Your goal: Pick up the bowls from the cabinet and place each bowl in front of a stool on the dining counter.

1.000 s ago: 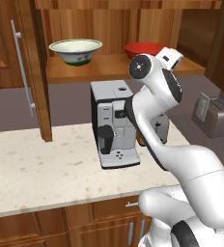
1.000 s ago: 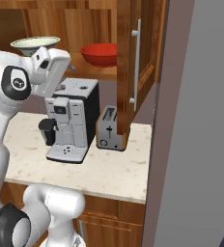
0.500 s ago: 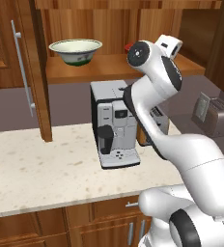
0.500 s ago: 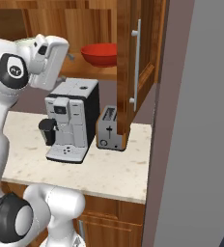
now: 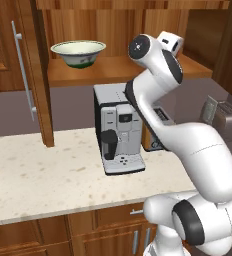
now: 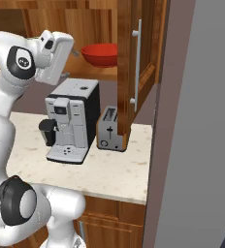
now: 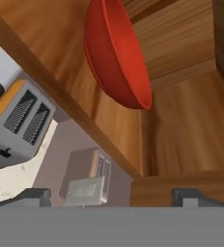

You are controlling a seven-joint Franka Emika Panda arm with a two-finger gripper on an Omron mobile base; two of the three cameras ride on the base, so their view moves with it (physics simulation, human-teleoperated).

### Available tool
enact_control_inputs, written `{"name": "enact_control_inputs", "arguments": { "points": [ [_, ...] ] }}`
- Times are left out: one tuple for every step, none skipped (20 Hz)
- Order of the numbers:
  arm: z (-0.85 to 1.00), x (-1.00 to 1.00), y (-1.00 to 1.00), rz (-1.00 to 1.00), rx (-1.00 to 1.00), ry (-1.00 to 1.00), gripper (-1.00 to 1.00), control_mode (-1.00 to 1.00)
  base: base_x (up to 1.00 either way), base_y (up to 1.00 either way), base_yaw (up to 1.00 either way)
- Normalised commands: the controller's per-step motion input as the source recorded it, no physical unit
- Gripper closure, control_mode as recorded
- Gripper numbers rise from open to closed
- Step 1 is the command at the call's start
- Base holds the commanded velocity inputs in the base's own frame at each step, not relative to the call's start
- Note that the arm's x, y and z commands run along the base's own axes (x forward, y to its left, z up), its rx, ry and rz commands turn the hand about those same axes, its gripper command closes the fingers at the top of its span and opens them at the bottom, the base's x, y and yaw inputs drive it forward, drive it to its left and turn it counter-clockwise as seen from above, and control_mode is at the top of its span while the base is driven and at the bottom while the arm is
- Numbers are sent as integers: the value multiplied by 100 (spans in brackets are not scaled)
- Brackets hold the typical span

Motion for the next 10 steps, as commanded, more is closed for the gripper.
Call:
{"name": "enact_control_inputs", "arguments": {
  "points": [
    [0,34,0,1,0,0,-100,-100,0,0,0],
    [0,29,0,1,0,0,-100,-100,0,0,0],
    [0,29,0,0,0,0,-100,-100,0,0,0],
    [0,30,0,0,0,0,-100,-100,0,0,0],
    [0,29,0,0,0,0,-100,-100,0,0,0],
    [0,37,0,0,0,0,-100,-100,0,0,0],
    [0,44,0,0,0,4,-100,-100,0,0,0],
    [0,44,0,1,0,5,-100,-100,0,0,0],
    [0,45,0,1,1,6,-100,-100,0,0,0],
    [0,46,0,1,1,6,-100,-100,0,0,0]
  ]
}}
